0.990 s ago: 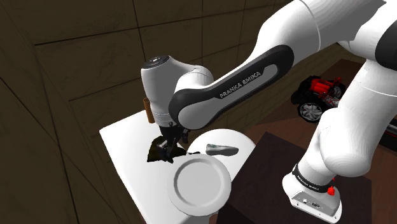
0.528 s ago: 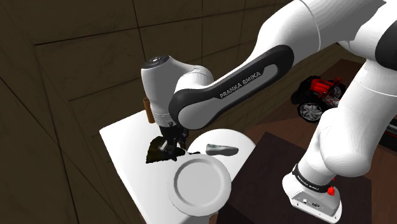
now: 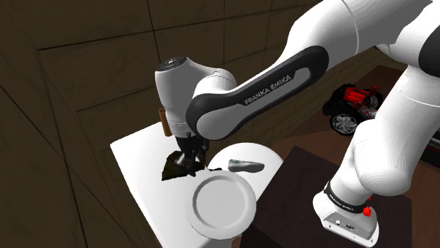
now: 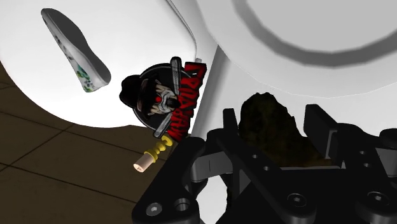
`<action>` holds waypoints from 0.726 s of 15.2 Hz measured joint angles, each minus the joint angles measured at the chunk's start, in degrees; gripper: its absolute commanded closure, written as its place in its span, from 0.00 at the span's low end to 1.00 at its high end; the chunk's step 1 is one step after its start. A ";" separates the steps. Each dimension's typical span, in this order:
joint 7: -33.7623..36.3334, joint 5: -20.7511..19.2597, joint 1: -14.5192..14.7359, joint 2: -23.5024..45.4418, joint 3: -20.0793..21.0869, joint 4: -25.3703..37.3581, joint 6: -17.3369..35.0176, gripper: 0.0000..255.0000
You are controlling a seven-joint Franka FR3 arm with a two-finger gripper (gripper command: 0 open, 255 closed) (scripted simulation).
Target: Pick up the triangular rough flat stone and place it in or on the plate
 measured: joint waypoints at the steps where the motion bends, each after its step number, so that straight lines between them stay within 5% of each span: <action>1: -0.07 0.14 -0.01 -0.30 -0.01 0.43 -0.69 1.00; 11: -0.99 1.27 -0.23 -2.97 -0.27 5.52 -8.20 1.00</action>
